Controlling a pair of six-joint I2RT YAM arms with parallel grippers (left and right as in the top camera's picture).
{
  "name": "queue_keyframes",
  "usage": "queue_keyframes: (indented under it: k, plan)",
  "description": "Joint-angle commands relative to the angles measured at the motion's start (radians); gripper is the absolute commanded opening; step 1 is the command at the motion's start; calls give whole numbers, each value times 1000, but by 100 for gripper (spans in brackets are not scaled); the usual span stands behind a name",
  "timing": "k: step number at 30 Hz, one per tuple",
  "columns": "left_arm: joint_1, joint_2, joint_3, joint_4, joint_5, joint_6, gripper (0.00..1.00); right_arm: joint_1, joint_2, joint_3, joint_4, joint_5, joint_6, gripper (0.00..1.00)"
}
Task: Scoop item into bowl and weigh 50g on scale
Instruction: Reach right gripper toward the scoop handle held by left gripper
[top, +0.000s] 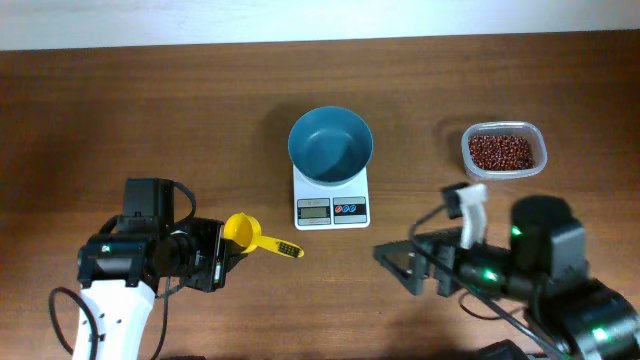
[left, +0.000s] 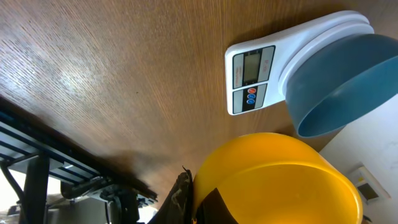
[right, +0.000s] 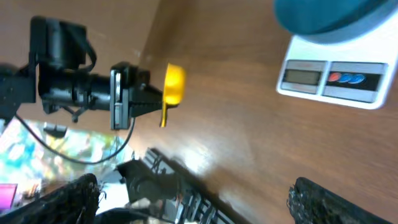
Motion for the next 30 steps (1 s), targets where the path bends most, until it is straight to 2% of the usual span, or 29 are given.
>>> queue_keyframes:
  k: [1,3,10,12,16,20,28,30]
  plan:
    - [-3,1,14,-1,18,-18,0,97,68,-10,62,14,-3,91]
    - [-3,1,14,-1,18,-18,0,152,119,-10,97,46,46,86]
    - [-3,1,14,-2,18,-17,0,330,286,-10,288,61,116,84]
    - [-3,1,14,-1,17,-17,0,357,315,-10,330,62,153,78]
    - [-3,1,14,-1,18,-18,0,405,366,-10,363,109,212,72]
    - [-3,1,14,-2,38,-91,0,476,396,-10,397,203,264,70]
    - [-3,1,14,-2,53,-103,0,496,400,-10,487,342,286,69]
    - [-3,1,13,-2,53,-103,0,496,416,-10,505,346,285,66]
